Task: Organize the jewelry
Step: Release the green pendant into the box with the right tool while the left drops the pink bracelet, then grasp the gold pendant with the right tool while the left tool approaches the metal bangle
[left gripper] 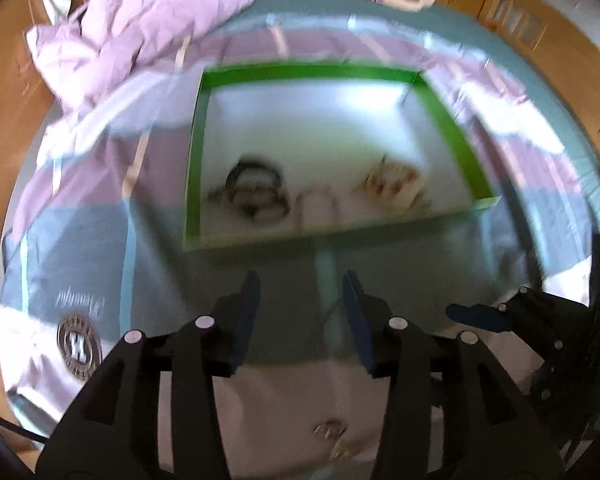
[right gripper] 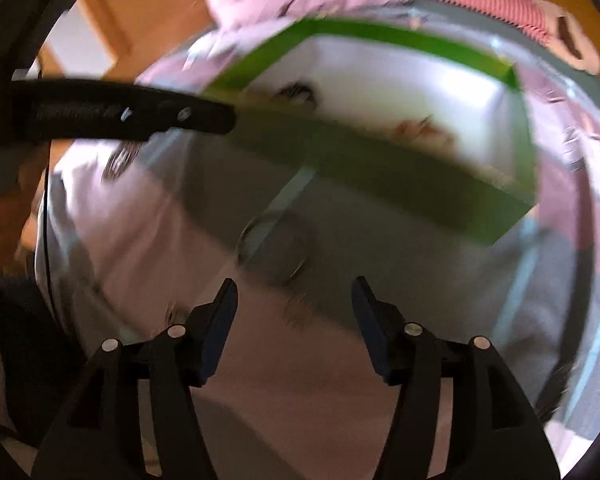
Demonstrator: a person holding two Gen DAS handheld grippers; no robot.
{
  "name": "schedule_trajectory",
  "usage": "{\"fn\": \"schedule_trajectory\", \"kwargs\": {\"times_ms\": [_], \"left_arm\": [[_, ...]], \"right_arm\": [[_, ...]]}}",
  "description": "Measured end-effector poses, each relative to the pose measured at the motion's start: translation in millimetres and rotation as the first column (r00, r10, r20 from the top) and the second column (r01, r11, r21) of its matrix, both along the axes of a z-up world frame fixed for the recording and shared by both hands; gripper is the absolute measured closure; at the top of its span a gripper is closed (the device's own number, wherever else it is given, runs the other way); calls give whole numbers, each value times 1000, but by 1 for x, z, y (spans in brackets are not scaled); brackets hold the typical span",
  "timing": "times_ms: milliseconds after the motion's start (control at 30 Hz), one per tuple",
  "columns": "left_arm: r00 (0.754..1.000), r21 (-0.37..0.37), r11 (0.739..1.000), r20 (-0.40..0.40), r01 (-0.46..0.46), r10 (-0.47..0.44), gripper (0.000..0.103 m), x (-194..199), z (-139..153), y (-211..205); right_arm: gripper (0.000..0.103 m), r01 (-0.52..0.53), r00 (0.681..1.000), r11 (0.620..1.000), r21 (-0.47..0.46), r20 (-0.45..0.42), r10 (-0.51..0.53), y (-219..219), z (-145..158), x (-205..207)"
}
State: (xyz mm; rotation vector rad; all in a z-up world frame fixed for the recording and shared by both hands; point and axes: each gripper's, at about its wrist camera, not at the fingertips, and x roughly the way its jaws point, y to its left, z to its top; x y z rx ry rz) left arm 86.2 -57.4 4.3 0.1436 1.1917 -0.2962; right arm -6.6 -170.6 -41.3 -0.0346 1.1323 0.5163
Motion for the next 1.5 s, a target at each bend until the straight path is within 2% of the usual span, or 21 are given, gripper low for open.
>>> {"fn": "schedule_trajectory", "kwargs": {"times_ms": [167,233,333,400,433,467,567,600,633,667,733,833,933,1000,1067,1100,1133,1200,1333,1500], "left_arm": [[995,69,996,-74,-56,61,55,0,-28,19],[993,70,994,-85,-79,85,54,0,-32,26],[992,67,994,-87,-86,92,49,-3,-34,31],[993,75,994,-86,-77,84,48,-5,-36,32],[993,78,994,-86,-74,81,48,-6,-36,32],[993,81,994,-89,-72,79,48,-7,-37,33],[992,86,994,-94,-72,80,47,-9,-39,37],[992,86,994,-95,-72,80,46,-10,-39,39],[992,86,994,-97,-71,80,46,-10,-40,40],[992,85,994,-100,-68,76,46,-11,-40,40],[993,84,995,-104,-53,62,46,-13,-40,40],[993,87,996,-110,-29,39,45,-16,-41,38],[993,102,995,-118,-13,25,43,-19,-45,35],[992,118,993,-126,-15,30,41,-19,-50,35],[991,124,992,-131,-19,35,41,-19,-53,35],[991,125,992,-132,-19,36,41,-19,-53,34],[991,125,992,-132,-18,35,41,-19,-54,34],[991,120,993,-128,-12,28,41,-20,-54,31],[994,79,997,-106,-16,24,39,-21,-52,23],[995,41,999,-90,-35,38,38,-16,-55,13]], "right_arm": [[44,-160,987,987,17,-12,160,39,-11,-27],[44,-205,979,979,12,-8,205,54,-12,-32],[45,-240,971,971,2,-16,240,72,-16,-35],[43,-235,972,969,-75,-23,234,81,-27,-34],[43,-231,973,970,-77,-11,231,80,-28,-34],[43,-220,975,972,-81,3,221,78,-26,-31],[43,-99,989,980,-171,88,116,58,-17,-13],[43,-8,993,975,-224,117,35,43,-15,-2],[43,48,992,972,-229,125,-19,32,-14,5],[43,110,990,975,-192,114,-89,16,-11,14],[43,151,987,984,-90,61,-146,-4,-6,22],[42,91,995,994,-57,45,-89,0,-2,17],[42,-61,998,998,-5,-3,61,24,-8,4],[42,-159,987,987,8,-8,160,45,-10,-8],[42,-244,970,970,-19,-3,244,67,-13,-23],[45,-255,967,966,-51,-4,255,74,-17,-25],[61,-255,967,964,-78,-6,256,76,-19,-25],[82,-244,970,961,-134,-13,244,77,-24,-21],[83,-195,981,975,-110,-6,195,62,-13,-8],[83,-55,998,993,-101,-2,55,29,-5,13]]}}
